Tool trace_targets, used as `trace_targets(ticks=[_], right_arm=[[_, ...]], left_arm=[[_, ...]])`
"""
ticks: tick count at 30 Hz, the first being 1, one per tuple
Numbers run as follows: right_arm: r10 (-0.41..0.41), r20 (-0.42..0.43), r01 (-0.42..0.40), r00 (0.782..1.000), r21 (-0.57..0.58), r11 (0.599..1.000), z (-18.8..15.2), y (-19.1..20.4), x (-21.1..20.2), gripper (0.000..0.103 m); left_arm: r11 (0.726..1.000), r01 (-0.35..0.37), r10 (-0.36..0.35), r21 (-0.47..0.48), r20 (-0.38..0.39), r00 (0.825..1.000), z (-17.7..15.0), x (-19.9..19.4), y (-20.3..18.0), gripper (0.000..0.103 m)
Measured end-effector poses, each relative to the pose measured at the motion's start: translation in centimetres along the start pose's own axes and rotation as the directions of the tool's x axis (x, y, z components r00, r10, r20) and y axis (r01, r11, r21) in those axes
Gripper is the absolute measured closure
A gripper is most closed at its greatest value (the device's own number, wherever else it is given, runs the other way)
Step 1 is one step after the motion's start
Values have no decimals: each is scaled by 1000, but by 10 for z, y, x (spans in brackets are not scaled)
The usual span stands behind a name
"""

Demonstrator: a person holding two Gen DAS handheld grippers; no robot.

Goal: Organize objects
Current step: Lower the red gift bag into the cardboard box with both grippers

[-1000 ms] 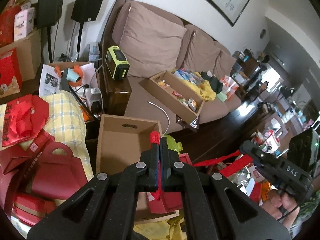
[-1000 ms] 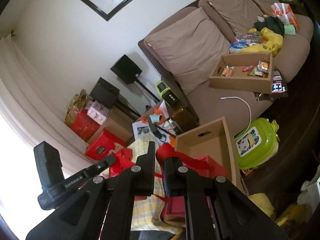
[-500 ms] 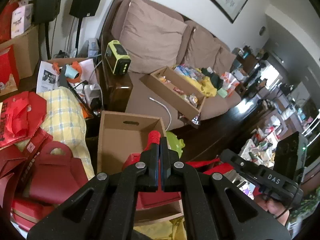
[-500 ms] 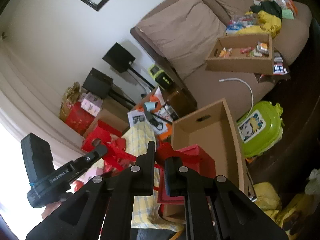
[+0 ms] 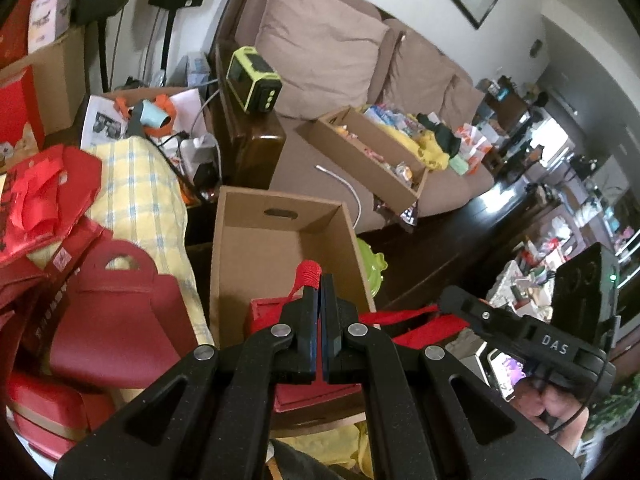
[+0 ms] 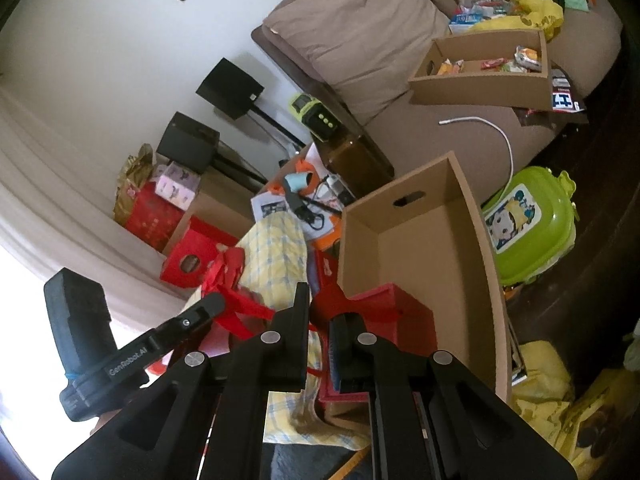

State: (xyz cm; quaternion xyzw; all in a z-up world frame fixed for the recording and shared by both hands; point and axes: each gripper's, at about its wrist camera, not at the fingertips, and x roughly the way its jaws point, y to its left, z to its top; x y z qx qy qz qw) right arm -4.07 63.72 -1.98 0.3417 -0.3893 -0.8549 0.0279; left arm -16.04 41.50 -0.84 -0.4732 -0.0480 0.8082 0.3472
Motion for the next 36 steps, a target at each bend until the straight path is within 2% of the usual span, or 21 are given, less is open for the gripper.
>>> trace_targets(ticks=[10,13,27,36], right_arm=[[4,-40,-1,999,58,998,-19,-25,15,94],[30,-60,-24,998,88,996,-25,-31,20,94],[25,-101,-15,995,97,995,-34,-31,37,94],[29,-126,-14,992,118,993,-41,-36,46,94]], left_arm=[[998,-13,13,-65,-10,1000,2,3,34,102],[997,-31,30,-76,-11,999,-1,6,42,102],[990,-29,25,-135,-31,999,-8,15,65,102],[994,-63,59,-85,-48,997,-17,19,58,102]])
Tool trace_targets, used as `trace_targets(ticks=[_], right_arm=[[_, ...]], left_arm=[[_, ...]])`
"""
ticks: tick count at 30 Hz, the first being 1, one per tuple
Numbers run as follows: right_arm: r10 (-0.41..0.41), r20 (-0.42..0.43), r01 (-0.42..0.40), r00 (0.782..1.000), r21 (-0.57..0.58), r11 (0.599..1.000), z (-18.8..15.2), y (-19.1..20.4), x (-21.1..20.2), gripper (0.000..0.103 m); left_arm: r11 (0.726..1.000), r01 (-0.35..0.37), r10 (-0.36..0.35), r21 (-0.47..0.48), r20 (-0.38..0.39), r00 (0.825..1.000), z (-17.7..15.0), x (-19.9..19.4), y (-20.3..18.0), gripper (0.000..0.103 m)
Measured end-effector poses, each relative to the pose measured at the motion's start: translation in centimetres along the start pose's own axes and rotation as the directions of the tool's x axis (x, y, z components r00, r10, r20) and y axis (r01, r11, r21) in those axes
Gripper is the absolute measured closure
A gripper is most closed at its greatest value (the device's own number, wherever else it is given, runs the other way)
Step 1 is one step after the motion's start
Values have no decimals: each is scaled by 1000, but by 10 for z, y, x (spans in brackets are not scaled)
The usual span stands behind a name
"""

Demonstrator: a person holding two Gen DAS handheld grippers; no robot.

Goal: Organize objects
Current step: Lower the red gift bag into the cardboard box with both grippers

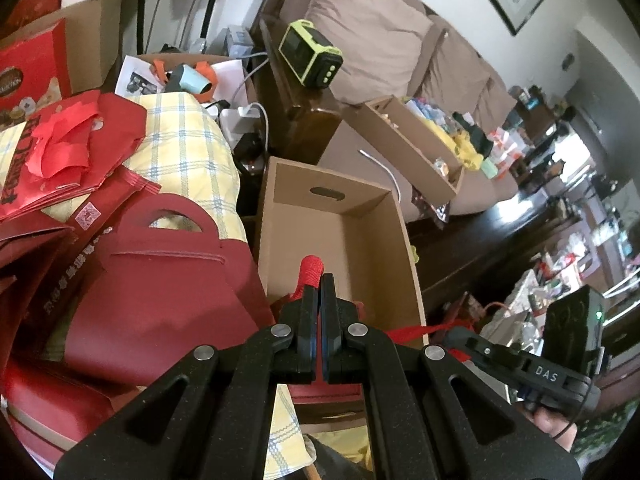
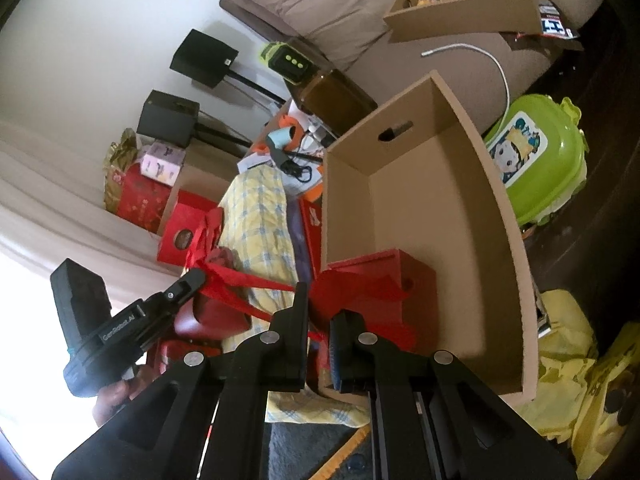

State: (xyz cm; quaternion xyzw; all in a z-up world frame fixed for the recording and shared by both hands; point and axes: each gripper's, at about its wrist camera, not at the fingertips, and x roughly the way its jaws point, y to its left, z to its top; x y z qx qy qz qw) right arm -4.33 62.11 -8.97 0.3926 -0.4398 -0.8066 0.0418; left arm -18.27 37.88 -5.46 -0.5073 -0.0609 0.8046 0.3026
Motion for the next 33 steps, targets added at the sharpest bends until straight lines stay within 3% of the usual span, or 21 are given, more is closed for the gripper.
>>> trace_targets(ticks=[12,26,30,33], right_arm=[[-6,-57,8,998,24,1000,-10,-10,23,94],[-38,-119,52,992,114,992,-40,-54,56,94],[-71,-125,88,990,139,986,-43,-74,61,94],[-144,-158,167,977,144,975,-44,-87,63,94]], left_arm=[[996,-41,43,75,-28,999,-8,5,-17,102],[988,-10,22,156,-78,997,-25,24,-47,102],[983,18,6,181,-131,991,-32,34,-59,102],[983,91,-62,157,-182,981,-37,37,-66,102]])
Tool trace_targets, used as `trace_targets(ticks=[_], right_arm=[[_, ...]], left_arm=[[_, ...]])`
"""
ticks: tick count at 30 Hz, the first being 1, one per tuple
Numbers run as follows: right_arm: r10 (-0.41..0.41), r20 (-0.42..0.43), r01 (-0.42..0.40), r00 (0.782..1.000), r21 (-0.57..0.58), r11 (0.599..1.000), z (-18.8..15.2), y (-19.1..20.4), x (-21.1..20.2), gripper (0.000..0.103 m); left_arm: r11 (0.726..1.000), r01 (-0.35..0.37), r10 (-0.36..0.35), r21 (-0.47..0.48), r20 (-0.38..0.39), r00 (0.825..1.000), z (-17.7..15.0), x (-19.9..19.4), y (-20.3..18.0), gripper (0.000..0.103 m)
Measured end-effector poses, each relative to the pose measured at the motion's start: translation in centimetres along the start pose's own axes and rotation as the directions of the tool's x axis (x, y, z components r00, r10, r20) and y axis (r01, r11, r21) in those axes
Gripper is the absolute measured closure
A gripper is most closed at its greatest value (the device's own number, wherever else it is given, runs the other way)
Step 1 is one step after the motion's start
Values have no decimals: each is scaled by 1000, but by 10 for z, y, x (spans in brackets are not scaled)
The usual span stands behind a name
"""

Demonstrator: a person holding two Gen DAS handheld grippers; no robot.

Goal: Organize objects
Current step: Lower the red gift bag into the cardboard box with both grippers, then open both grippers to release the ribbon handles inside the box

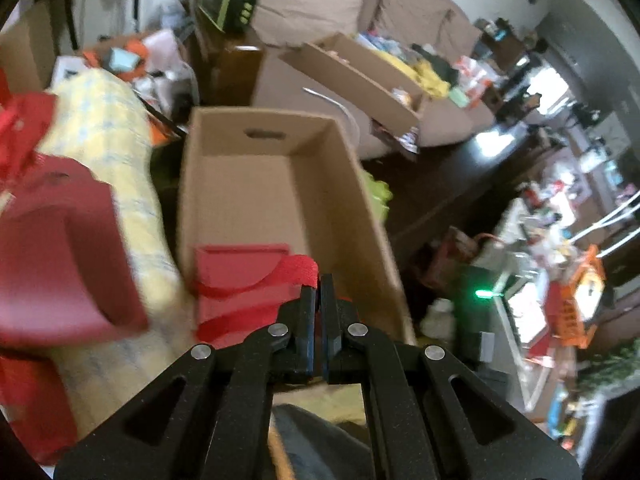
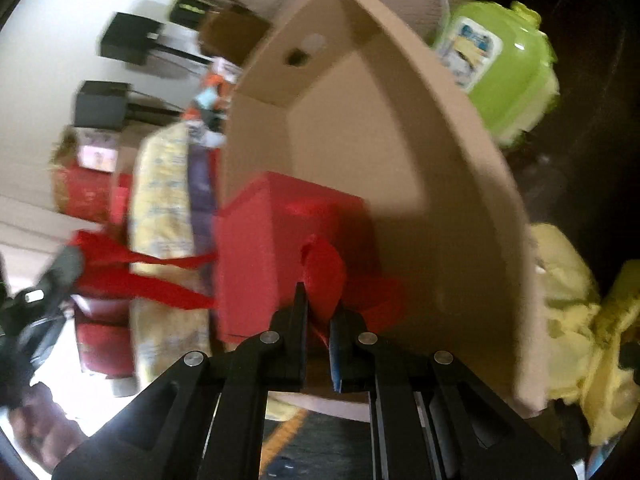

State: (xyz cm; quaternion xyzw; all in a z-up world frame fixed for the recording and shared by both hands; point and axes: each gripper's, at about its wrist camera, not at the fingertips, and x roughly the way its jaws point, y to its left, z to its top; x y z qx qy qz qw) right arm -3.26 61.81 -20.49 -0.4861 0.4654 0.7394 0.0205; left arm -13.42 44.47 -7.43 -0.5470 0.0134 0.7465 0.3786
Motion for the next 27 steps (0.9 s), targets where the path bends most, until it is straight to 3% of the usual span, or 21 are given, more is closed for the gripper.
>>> trace_targets(ticks=[5,10,13,15,17,18,24,27], right_arm=[[8,69,-1,998,-102,995,0,18,-17,94],[-22,34,25,999,-70,997,-1,11,-8,94],[-44,55,48,998,-77,996,-1,11,-11,94],[-37,63,41,997,-65,997,-1,9,-14,94],[-34,77,37,996,-46,998,-2,4,-18,94],[-31,83,34,996,-35,999,-1,2,-20,94],[-14,96,15,995,-5,1000,0,-4,-26,94],[-2,90,2,996,2,1000,0,-4,-25,94]], left_arm=[[998,-25,27,66,-36,999,-2,14,-21,102],[995,-33,43,97,-104,994,-11,34,-29,101],[996,-31,42,85,-131,990,-14,43,-29,96],[996,-38,49,85,-141,989,-14,47,-30,87],[997,-48,58,67,-166,984,-13,54,-27,52],[997,-62,69,47,-182,981,-13,57,-24,45],[992,-114,123,58,-188,974,-13,53,-21,36],[973,-178,207,150,-214,955,-13,51,-30,24]])
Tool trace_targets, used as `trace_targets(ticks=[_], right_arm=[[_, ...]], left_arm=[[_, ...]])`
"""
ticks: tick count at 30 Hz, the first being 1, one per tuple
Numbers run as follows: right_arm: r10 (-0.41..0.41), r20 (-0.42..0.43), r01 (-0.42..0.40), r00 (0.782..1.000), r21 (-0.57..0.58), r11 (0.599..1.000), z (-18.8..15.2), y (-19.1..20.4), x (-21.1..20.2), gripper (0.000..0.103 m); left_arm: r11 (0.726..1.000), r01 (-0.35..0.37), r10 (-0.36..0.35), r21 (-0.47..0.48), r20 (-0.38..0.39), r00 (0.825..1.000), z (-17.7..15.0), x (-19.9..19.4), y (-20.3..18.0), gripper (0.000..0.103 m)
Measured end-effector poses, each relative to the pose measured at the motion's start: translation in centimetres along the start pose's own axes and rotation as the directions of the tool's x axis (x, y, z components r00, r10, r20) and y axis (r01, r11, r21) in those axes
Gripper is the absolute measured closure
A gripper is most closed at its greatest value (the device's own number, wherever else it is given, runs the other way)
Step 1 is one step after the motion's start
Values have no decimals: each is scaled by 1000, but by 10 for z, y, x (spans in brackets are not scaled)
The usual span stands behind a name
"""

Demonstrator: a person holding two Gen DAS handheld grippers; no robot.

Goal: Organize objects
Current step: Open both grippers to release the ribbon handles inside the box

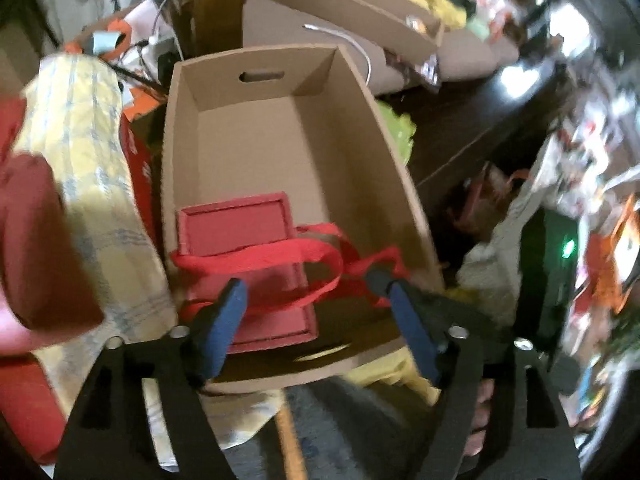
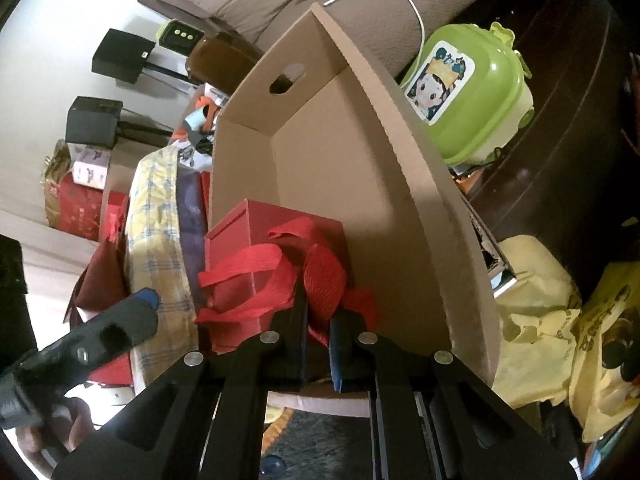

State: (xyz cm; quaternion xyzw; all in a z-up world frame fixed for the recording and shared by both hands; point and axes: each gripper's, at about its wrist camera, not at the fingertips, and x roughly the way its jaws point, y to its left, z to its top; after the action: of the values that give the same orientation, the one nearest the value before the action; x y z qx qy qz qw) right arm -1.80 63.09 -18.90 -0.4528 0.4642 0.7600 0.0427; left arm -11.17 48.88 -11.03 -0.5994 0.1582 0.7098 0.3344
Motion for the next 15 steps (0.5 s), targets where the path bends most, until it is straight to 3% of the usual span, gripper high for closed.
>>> trace_targets(ticks=[2,4,9,15], right_arm=[[0,1,0,1000,-1,1000,0,0,0,94],[-2,5,2,1000,3,1000,-1,-1,0,94],[-6,40,5,999,35,999,2,-5,-6,90],[-7,75,4,997,41,999,6,-7,-15,88]], left_arm=[[995,-42,44,88,-31,999,-2,-1,-12,24],[992,-54,56,118,-17,998,-5,-7,-18,24],[997,37,-39,64,39,998,-4,-32,-13,24],[997,70,-71,12,176,982,-2,-83,7,24]])
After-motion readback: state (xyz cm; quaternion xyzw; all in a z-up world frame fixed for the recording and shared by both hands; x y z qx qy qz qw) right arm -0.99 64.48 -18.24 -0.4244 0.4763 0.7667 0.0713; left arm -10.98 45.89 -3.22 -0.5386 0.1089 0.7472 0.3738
